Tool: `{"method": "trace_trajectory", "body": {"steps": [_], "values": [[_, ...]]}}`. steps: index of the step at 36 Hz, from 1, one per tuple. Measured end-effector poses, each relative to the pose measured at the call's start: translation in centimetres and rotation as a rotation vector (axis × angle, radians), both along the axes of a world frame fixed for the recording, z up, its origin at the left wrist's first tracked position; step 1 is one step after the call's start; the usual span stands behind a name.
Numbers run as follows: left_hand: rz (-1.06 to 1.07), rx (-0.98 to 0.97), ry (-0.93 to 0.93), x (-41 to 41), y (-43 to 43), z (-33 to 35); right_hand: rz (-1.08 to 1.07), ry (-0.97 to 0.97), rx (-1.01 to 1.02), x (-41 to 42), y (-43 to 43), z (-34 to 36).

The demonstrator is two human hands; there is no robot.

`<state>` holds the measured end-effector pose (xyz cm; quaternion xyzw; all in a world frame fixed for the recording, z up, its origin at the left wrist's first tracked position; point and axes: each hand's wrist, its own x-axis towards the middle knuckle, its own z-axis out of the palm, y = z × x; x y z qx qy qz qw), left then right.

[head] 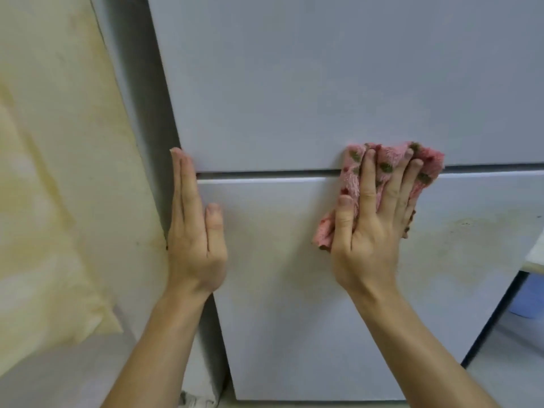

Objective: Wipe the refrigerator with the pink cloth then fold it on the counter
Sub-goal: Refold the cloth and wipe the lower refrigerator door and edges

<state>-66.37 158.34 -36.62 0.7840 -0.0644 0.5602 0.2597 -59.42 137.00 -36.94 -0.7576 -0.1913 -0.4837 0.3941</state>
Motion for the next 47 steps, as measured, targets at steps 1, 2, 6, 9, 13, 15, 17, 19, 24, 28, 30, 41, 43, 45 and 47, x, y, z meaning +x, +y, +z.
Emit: {"method": "trace_trajectory", "body": {"steps": [1, 2, 6, 9, 13, 15, 17, 19, 24, 28, 30, 41, 43, 45, 47], "values": [[-0.018, -0.005, 0.035, -0.4, 0.2, -0.5, 0.012, 0.003, -0.002, -0.2, 0.2, 0.1], [-0.019, 0.004, 0.061, -0.7, 0.5, -0.9, 0.019, 0.002, -0.008, -0.3, 0.7, 0.1], [0.167, 0.117, 0.072, -1.5, 2.7, -0.9, 0.065, -0.099, -0.200, -2.1, 5.0, -0.1], [0.378, 0.173, 0.051, -2.0, 4.7, -0.5, 0.098, -0.194, -0.413, -3.7, 10.0, -0.9], [0.509, 0.063, 0.121, -1.8, 8.0, -2.0, 0.098, -0.248, -0.447, -4.5, 14.7, -0.5], [0.486, 0.036, 0.134, -1.4, 9.1, -2.8, 0.080, -0.257, -0.444, -4.4, 15.2, -0.4], [0.457, 0.030, 0.124, -1.0, 9.5, -3.3, 0.091, -0.293, -0.448, -4.1, 14.7, -0.5], [0.454, 0.027, 0.109, -0.7, 9.5, -3.4, 0.101, -0.335, -0.445, -3.6, 13.4, -0.5], [0.426, -0.013, 0.110, -0.2, 9.7, -3.8, 0.010, -0.284, -0.337, -2.0, 8.2, -1.5], [0.399, -0.019, 0.106, 0.5, 9.9, -4.0, -0.070, -0.239, -0.292, -0.5, 3.8, -2.6], [0.408, -0.026, 0.087, 0.9, 9.8, -4.0, -0.078, -0.236, -0.276, -0.5, 3.8, -2.7], [0.434, -0.036, 0.051, 1.2, 9.4, -3.8, -0.096, -0.239, -0.310, -3.0, 12.8, -1.5], [0.434, -0.047, 0.040, 1.2, 9.2, -3.8, -0.091, -0.256, -0.306, -3.2, 13.5, -1.1], [0.421, -0.070, 0.030, 1.2, 8.9, -3.8, -0.087, -0.272, -0.296, -3.2, 13.8, -1.2], [0.419, -0.082, 0.021, 1.2, 8.7, -3.7, -0.062, -0.280, -0.315, -3.2, 13.9, -2.6]]}}
